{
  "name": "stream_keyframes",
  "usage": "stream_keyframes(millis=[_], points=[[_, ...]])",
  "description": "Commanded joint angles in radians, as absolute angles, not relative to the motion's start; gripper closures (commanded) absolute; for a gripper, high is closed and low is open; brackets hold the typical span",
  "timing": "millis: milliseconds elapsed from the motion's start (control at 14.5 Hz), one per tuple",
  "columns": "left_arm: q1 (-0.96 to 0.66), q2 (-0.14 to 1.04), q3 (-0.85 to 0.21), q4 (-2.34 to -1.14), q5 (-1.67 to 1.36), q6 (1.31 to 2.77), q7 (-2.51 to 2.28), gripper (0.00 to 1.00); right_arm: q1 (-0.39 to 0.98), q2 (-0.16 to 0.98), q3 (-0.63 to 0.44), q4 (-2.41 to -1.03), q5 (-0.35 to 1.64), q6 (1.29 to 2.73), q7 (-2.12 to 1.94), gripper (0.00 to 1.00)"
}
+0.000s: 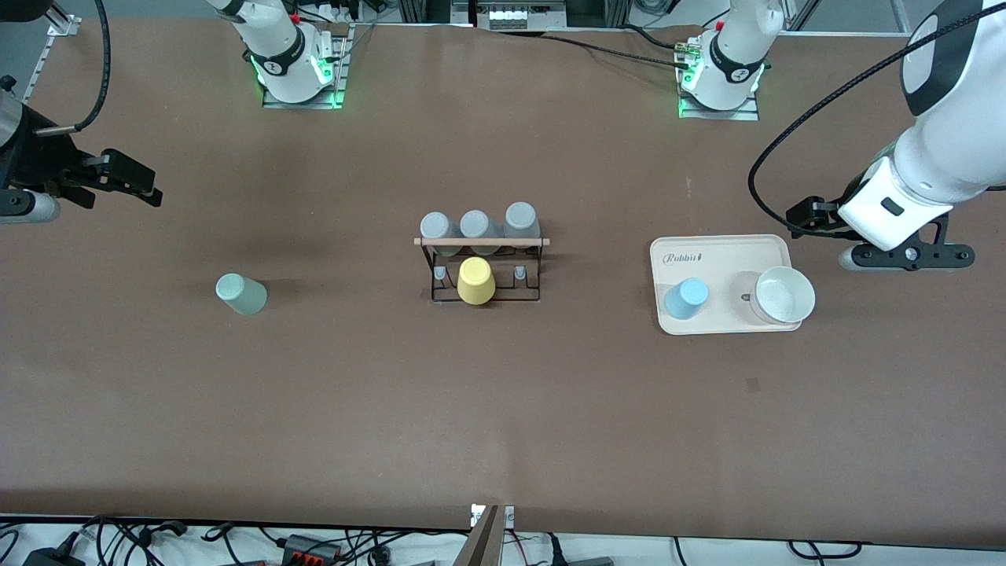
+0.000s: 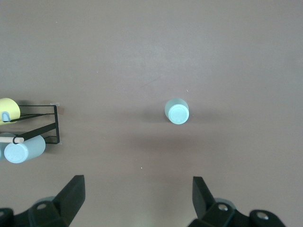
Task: Hang scattered cups on rack with three cups
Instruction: 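Reach the left gripper down to the light blue cup on the tray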
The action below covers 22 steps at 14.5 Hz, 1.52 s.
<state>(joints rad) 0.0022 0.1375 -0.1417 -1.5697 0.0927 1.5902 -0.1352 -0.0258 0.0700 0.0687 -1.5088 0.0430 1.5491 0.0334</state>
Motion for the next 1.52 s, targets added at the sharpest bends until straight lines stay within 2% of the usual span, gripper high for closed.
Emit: stream_keyframes(millis=[0,623,1176,1314,1453], points=[[-0.009,0.123,-0.121,-1.566,0.074,1.577,-0.118,0.0,-0.031,0.052,0.072,-1.532,0.041,1.554,0.044,0.0],[0.003,0.147,-0.123,-1.566,0.006,1.597,-0.115,0.0,-0.028,0.052,0.072,-1.531,0.032,1.568,0.029,0.0],[-0.058,0.36,-0.13,-1.586,0.012,1.73,-0.117,0.0,-0.034,0.077,0.071,-1.535,0.025,1.572,0.02,0.0],[-0.061,0.399,-0.13,-1.633,0.011,1.79,-0.117,0.0,-0.031,0.077,0.071,-1.545,0.023,1.574,0.018,0.0],[-0.063,0.397,-0.132,-1.747,0.011,1.905,-0.118,0.0,-0.031,0.09,0.072,-1.548,0.023,1.566,0.02,0.0]])
